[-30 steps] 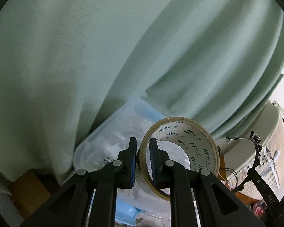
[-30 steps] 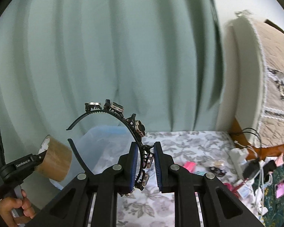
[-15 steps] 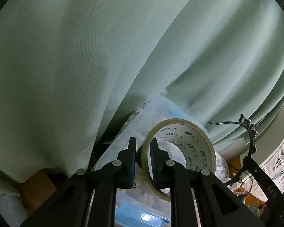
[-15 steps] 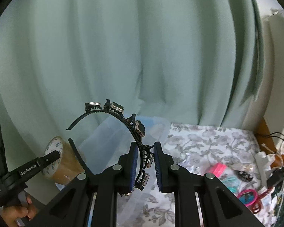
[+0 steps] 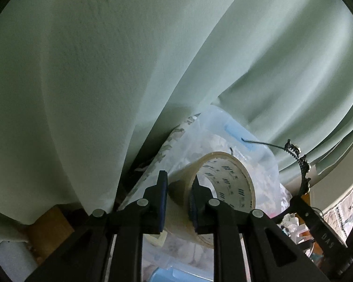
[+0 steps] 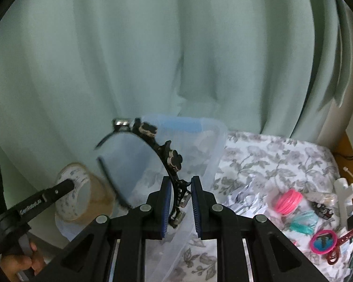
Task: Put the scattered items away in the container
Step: 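Open the right tool to drop the headband while the left tool releases the tape roll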
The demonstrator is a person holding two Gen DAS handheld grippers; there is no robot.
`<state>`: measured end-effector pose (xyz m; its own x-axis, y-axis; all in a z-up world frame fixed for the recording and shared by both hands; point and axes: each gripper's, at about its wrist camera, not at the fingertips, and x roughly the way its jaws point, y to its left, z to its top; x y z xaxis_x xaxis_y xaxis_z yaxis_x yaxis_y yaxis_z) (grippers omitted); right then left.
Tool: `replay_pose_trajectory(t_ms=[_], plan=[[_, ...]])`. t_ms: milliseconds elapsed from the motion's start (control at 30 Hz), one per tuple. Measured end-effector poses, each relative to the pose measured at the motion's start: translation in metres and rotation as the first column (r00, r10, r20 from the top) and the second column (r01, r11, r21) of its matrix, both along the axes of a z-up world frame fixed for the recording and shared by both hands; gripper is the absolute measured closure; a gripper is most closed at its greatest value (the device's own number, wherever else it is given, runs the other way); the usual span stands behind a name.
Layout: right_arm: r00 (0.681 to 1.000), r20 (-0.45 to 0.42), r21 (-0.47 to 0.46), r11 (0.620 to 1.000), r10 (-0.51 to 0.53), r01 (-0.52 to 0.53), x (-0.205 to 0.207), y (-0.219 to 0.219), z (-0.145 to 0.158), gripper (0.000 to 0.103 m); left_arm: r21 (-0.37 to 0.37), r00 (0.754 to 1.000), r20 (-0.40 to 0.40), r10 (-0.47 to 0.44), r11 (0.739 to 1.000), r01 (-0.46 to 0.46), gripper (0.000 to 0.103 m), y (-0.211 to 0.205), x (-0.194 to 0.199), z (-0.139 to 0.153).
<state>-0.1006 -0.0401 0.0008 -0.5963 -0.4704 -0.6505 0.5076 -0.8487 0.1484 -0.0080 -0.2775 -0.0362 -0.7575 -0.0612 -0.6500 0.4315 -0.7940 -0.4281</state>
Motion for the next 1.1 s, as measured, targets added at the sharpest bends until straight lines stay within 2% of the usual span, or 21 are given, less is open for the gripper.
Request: replay_pose_trajectory(t_ms=[400, 600, 700, 1100], plan=[[0.999, 0.042, 0.029, 0.999, 0.011, -0.012, -0.001, -0.002, -0.018, 0.085, 0.012, 0.999, 0.039, -0.019, 1.0, 0.019, 0.083, 0.008, -0.014, -0.01], [0.998, 0.056, 0.029, 1.0, -0.002, 0.001, -0.004, 0.003, -0.023, 0.085, 0.016, 0.999, 0.036, -0.016, 1.0, 0.015, 0.077, 0.012, -0.01, -0.006], [0.998, 0.068, 0.031, 1.0, -0.007, 0.005, -0.002, 0.006, -0.023, 0.085, 0.01, 0.999, 0.032, -0.015, 1.0, 0.015, 0.069, 0.014, -0.012, -0.008], [0.996, 0.083, 0.017, 1.0, -0.018, 0.017, 0.006, 0.019, -0.025, 0.085, -0.022, 0.999, 0.032, -0.033, 0.999, 0.034, 0.068, 0.027, -0.008, 0.0]])
